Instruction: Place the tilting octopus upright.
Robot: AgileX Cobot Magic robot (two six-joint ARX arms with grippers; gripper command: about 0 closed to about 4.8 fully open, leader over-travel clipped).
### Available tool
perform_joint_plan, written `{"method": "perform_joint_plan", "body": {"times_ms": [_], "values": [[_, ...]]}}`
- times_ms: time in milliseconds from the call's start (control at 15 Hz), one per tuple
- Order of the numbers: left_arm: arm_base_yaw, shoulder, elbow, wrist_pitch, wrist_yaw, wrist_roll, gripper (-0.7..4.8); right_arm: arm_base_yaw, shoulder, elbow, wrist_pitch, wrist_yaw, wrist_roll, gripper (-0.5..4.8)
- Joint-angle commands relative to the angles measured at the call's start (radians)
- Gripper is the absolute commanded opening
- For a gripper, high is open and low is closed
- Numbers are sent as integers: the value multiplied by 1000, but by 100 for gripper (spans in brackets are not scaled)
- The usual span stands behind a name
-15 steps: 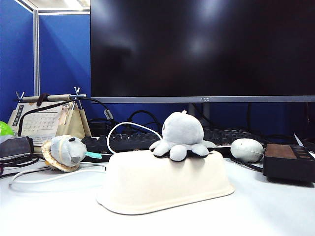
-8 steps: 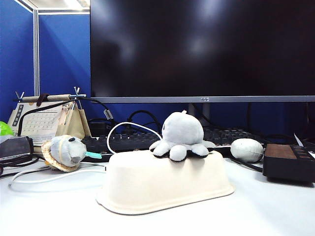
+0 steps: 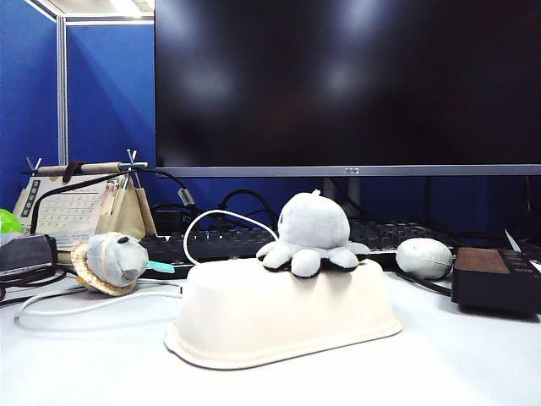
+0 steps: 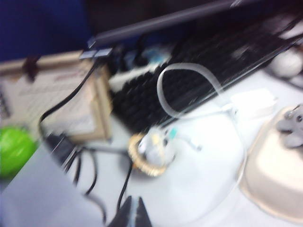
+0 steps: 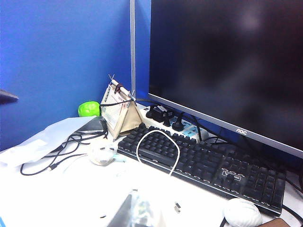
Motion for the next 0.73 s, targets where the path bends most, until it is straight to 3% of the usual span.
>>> {"method": "perform_joint_plan", "body": {"times_ms": [67, 267, 533, 733], "values": [[9, -89, -92, 111, -6, -31, -5, 0, -2, 2, 13, -3, 3, -5], [49, -183, -150, 118, -91, -69, -5, 0, -2, 2, 13, -3, 3, -5], [181, -192, -171, 137, -83, -105, -5, 0, -2, 2, 13, -3, 3, -5], [194, -217, -243, 271, -83, -166, -5, 0, -2, 2, 13, -3, 3, -5]]}}
